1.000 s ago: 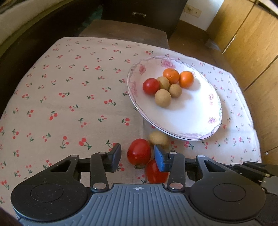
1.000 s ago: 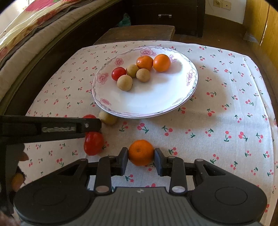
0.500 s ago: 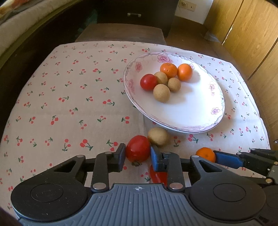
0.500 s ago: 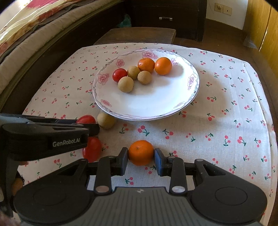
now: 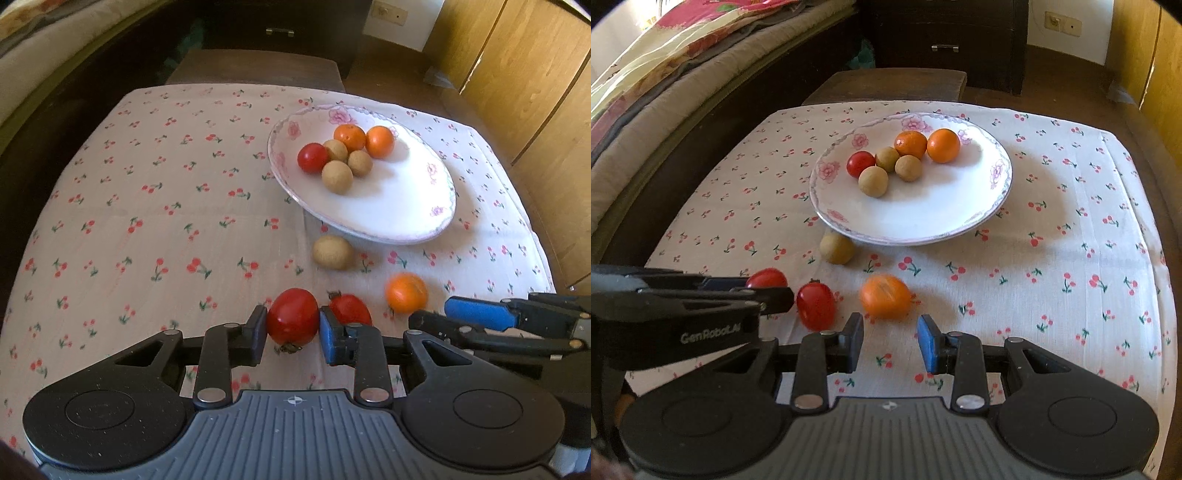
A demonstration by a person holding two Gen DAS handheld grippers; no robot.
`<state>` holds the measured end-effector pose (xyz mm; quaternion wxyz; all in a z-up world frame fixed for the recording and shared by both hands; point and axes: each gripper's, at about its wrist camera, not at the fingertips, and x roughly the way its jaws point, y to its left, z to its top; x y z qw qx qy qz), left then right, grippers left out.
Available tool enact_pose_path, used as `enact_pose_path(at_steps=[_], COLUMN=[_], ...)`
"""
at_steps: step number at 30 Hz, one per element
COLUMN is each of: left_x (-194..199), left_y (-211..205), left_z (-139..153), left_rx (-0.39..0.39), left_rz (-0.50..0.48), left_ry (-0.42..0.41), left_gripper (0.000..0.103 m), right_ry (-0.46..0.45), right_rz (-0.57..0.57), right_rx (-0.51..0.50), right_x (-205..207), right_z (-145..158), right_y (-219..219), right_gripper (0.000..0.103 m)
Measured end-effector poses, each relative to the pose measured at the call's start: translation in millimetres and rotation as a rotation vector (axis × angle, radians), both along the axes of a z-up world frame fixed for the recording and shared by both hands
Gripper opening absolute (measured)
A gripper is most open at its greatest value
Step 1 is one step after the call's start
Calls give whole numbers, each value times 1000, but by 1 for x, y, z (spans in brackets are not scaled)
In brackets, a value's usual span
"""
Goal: Organize fruits
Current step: 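Grasp a red tomato with the left tool while the right tool holds the mandarin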
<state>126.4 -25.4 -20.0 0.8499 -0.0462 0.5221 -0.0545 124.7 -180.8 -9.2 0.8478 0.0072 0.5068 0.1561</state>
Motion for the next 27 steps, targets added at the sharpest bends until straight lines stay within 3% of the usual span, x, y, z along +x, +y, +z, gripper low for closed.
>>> enact_pose_path(at_steps=[14, 27], left_x=[-3, 9], left_y=[4, 1], left_z=[1, -12], left_rx=[-58, -71], left_rz=[22, 44], left_ry=[3, 34], left_gripper=[37, 38], right_ry=[14, 19], right_rz=[-59, -28], right_rx=[80, -3], right_x=[22, 31], right_z=[2, -18], right_y=[-9, 11], right_gripper=[34, 35])
